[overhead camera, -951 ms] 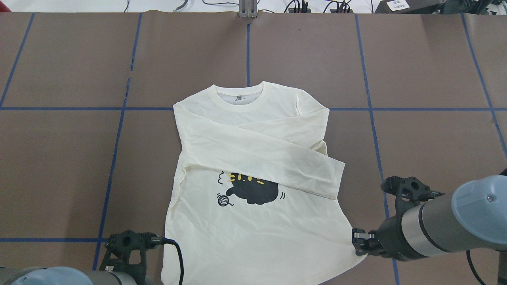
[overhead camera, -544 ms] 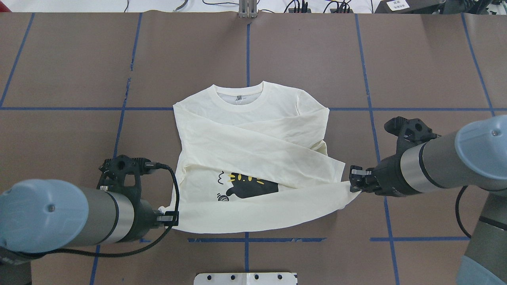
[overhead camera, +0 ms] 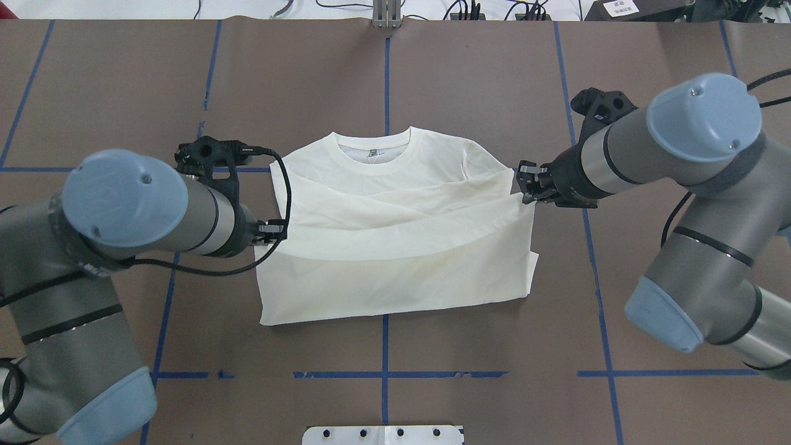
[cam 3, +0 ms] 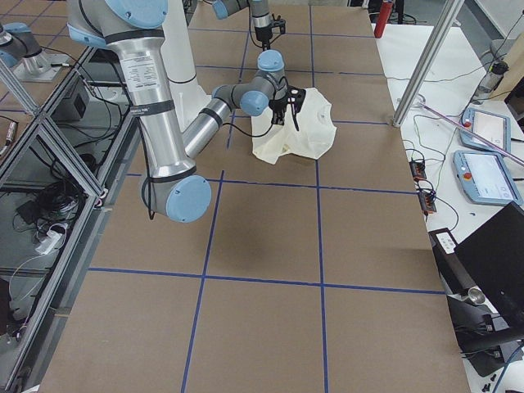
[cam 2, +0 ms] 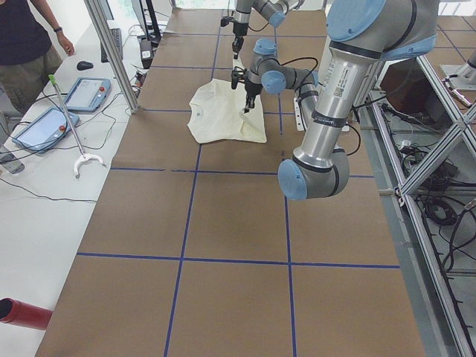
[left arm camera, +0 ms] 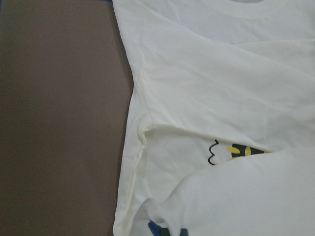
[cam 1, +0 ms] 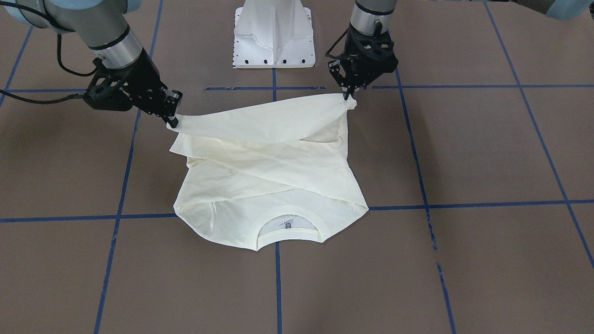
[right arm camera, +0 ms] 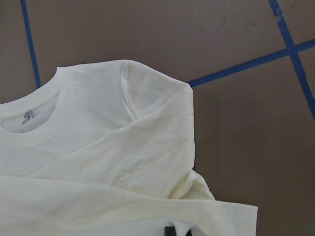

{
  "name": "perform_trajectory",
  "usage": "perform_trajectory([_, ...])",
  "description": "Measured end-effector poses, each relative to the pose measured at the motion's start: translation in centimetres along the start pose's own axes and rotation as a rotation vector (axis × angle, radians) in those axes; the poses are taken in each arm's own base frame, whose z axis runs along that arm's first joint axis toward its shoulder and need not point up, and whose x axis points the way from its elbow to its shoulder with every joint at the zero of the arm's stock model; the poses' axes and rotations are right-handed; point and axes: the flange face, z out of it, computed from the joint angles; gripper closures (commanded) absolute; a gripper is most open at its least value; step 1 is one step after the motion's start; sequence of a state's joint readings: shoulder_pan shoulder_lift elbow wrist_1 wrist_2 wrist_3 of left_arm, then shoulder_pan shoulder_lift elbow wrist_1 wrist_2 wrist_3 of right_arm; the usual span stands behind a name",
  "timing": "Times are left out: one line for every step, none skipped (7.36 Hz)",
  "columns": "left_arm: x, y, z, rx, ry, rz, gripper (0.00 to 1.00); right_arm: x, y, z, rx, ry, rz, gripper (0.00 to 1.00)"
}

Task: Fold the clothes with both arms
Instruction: 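Lift the hem with both grippers and fold it over toward the collar, then lower the hem onto the collar and open both grippers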

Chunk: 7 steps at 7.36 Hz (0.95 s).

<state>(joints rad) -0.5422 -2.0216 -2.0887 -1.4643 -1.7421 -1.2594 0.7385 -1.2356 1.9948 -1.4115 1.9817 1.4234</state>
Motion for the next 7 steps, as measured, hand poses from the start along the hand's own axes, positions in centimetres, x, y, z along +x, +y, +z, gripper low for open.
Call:
perform_trajectory([-0.2,-2.5,1.5,0.023,-0.021,-0.004,1.00,-0.8,-2.5,0.7,0.026,0.011,0.004,1.00])
perform_trajectory([-0.5,-4.6,3.2,0.043,-0.031,-0.014,1.00,-2.0,-5.0,1.8,0.048,0.026,0.015,1.00])
perform_trajectory([-1.1,-6.6,4.5,0.064,-0.038,-0.030,1.00,-3.6,-7.6,3.2,0.067,0.038,0.028,1.00])
perform_trajectory([-1.8,-8.5,5.9,0.082,-0.047,-0.045,1.00,-5.0,-9.9,5.0,0.088,0.037,0.033,1.00])
perform_trajectory([-2.2,-10.0,7.4,0.095,-0.049,-0.056,1.00,-5.3,-11.8,7.2,0.113,0.026,0.031,1.00])
perform_trajectory([-2.3,-11.0,9.1,0.105,-0.042,-0.062,1.00,-4.8,-13.2,9.3,0.131,0.020,0.029,1.00])
perform_trajectory([-2.2,-11.9,11.2,0.111,-0.037,-0.067,1.00,-4.0,-14.1,10.9,0.140,0.020,0.029,1.00])
